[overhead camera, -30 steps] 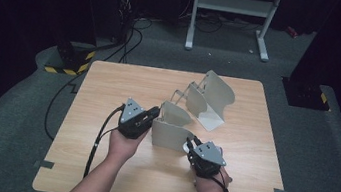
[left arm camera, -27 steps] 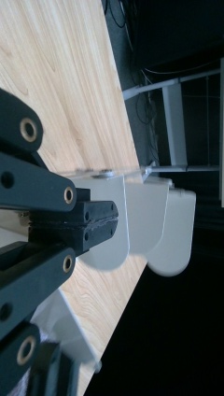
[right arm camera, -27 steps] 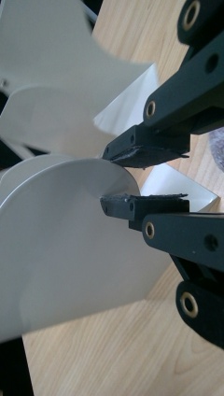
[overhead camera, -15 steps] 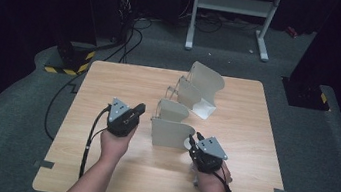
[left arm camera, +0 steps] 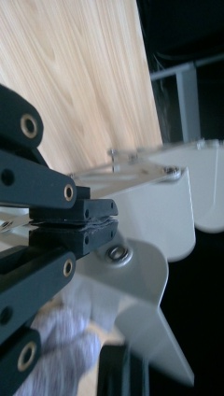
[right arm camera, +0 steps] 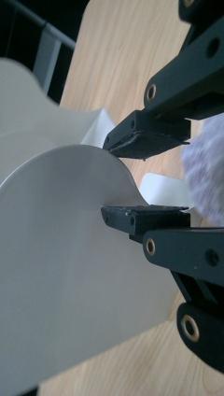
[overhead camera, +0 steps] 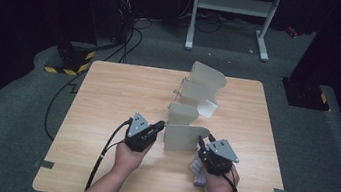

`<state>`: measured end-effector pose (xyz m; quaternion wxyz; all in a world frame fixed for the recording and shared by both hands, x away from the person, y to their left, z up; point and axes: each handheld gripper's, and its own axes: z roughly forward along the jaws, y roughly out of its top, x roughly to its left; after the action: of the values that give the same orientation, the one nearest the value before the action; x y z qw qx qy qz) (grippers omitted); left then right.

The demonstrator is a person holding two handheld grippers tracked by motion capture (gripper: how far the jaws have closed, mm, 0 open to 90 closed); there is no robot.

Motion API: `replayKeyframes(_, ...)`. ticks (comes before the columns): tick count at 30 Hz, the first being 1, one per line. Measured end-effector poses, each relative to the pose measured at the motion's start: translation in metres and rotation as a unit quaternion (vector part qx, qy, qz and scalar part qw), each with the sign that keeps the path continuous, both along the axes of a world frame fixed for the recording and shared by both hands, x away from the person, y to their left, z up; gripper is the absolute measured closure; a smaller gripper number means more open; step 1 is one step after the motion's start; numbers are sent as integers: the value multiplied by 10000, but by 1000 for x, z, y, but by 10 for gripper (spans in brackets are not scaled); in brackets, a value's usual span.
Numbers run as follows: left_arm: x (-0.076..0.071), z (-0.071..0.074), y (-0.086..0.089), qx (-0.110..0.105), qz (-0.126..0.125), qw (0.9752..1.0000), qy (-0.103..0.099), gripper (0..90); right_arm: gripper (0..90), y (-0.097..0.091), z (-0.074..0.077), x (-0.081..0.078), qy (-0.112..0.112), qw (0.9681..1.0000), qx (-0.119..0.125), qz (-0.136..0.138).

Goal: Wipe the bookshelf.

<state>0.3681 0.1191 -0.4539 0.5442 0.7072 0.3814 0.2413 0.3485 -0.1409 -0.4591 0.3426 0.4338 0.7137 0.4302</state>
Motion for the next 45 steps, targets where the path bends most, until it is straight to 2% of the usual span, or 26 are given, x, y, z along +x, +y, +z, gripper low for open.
replayKeyframes(4, -4, 9, -1, -210, 149, 9995, -179, 765, 616, -10, 0, 1, 22, 9999, 5, -144)
replayKeyframes(7, -7, 14, -1, -215, 189, 9992, -261, 696, 568, -13, 1, 1, 22, 9998, 50, -169)
replayKeyframes(12, -17, 18, 4, -177, 261, 9987, -394, 579, 460, -8, 5, 0, 23, 9999, 89, 73)
replayKeyframes(14, -20, 16, 8, -216, 218, 9990, -337, 543, 442, -6, 6, 0, 12, 9999, 72, 114)
replayKeyframes(17, -21, 6, 10, -128, 134, 9996, -195, 504, 430, -5, 7, 1, -4, 9999, 72, 118)
replayKeyframes(22, -11, -26, 1, 60, -155, 9994, 318, 429, 427, -6, 10, 1, -37, 9999, 104, 93)
replayKeyframes(25, -6, -37, -7, 169, -317, 9987, 356, 386, 426, -7, 10, 2, -14, 9999, 86, 109)
replayKeyframes(27, -3, -38, -11, 127, -354, 9987, 355, 370, 424, -7, 9, 3, 19, 9999, 85, 127)
replayKeyframes(29, -1, -36, -14, 40, -401, 9986, 333, 359, 422, -6, 8, 5, 61, 9999, 68, 145)
replayKeyframes(32, -4, -31, -18, -20, -417, 9990, 185, 358, 422, -5, 7, 7, 88, 9998, 69, 184)
replayKeyframes(35, -9, -24, -14, -115, -376, 9992, 84, 364, 414, -1, 7, 7, 80, 9997, 41, 223)
replayKeyframes(39, -15, -8, -3, -378, -256, 9988, -154, 393, 412, 1, 7, 7, 70, 9997, 43, 218)
replayKeyframes(45, -19, 26, 5, -682, -109, 9959, -581, 464, 422, 7, 6, 2, 39, 9996, 31, 279)
